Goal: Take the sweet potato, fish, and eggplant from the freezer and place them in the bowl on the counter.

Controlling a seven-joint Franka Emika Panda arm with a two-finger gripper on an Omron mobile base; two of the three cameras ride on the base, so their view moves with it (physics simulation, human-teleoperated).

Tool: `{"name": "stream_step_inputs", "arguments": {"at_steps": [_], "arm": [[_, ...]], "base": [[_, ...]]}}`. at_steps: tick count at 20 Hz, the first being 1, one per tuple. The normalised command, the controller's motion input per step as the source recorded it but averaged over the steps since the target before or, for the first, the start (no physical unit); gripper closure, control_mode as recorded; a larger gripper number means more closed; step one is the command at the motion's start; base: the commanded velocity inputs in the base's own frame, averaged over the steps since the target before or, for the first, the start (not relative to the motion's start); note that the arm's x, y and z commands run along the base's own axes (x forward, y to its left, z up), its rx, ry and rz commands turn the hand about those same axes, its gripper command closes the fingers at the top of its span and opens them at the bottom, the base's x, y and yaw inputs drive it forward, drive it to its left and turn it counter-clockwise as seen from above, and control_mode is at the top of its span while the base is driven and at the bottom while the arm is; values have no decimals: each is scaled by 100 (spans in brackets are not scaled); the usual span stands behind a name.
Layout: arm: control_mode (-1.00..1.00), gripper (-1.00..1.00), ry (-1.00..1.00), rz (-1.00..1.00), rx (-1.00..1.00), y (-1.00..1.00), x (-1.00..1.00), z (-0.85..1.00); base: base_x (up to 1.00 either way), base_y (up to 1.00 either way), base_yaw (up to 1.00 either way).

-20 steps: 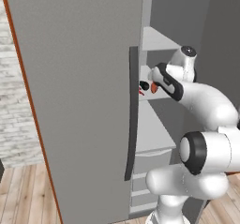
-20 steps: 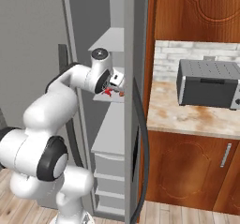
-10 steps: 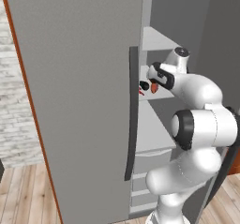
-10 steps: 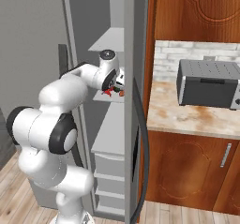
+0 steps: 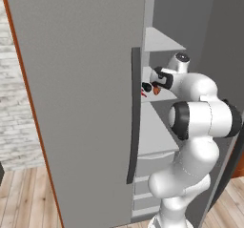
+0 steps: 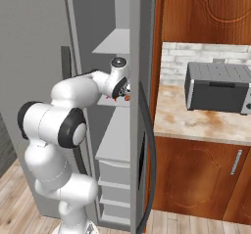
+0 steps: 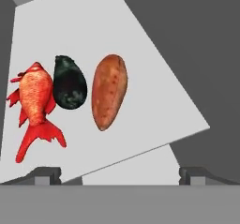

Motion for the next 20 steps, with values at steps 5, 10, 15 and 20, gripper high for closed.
{"name": "stream_step_inputs", "arguments": {"at_steps": [5, 10, 15, 20], "arm": [[-100, -100, 0, -4, -1, 0, 56, -21], [-100, -100, 0, -4, 0, 0, 47, -27], [-100, -100, 0, -4, 0, 0, 51, -36], [-100, 100, 0, -2, 0, -2, 42, -40]], "base": [[0, 0, 0], [0, 0, 0], [0, 0, 0], [0, 0, 0]]}}
